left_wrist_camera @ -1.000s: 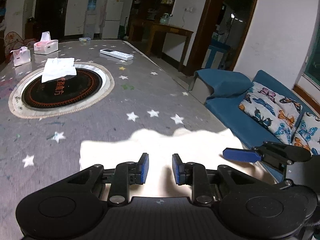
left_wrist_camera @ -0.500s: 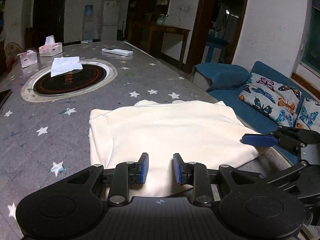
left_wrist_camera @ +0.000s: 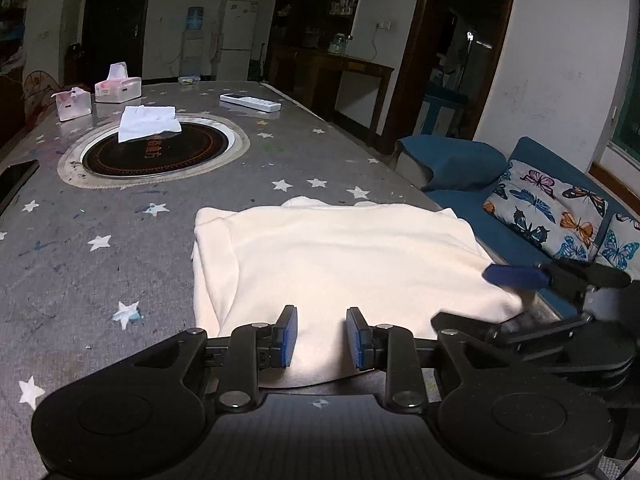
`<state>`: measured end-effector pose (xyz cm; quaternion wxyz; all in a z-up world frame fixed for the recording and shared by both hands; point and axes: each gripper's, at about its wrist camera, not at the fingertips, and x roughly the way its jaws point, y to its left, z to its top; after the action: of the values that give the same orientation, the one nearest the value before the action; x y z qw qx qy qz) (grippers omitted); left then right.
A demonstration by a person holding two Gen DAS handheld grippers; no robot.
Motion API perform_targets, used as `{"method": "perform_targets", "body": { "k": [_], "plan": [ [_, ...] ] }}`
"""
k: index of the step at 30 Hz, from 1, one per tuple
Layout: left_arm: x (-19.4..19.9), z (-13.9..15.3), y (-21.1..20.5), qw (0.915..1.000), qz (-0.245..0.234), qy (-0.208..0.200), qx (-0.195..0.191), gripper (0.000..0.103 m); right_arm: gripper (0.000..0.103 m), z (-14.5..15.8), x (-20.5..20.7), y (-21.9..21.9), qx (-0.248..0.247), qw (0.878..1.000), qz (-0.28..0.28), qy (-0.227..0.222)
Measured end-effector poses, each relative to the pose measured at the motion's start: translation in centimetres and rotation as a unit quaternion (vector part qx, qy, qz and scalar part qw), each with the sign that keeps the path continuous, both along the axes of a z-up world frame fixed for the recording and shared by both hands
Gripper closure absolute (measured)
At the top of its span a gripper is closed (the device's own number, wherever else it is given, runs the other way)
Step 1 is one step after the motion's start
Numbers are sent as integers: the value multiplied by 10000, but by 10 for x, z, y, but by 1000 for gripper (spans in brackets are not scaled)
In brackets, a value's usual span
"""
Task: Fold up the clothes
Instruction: 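Press the folded sweatshirt flat with both open tools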
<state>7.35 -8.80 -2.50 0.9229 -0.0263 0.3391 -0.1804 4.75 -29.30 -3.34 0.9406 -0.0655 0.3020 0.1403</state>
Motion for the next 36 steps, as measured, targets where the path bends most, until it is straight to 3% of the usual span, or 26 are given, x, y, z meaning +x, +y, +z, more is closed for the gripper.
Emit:
{"method": "perform_targets", "body": {
  "k": [9,12,17,22,24,28,32,36],
  "plan": [
    [-2,4,3,9999,50,-20,-100,73,23,16,-11,-3,240,9992,-166,-265],
    [-2,2,4,9999,70,-1,-98,73,37,11,1,-4,202,9984,-506,-124],
    [-2,1,5,9999,72,5,-87,73,41,2,-5,-1,-118,9985,-516,-99],
    [-2,3,7,9998,123,2,-127,73,51,18,-14,-3,140,9984,-467,-272],
    [-2,1,8,9998,142,19,-112,73,62,15,-13,0,247,9991,-306,-131],
    [-3,1,11,9998,158,36,-119,72,62,4,-14,6,170,9997,-176,6],
    [-7,8,14,9996,196,-34,-211,69,61,15,-17,4,278,9994,-153,-164],
    [-5,2,16,9994,279,43,-215,68,47,9,-8,8,193,9996,-121,-174]
  ]
}}
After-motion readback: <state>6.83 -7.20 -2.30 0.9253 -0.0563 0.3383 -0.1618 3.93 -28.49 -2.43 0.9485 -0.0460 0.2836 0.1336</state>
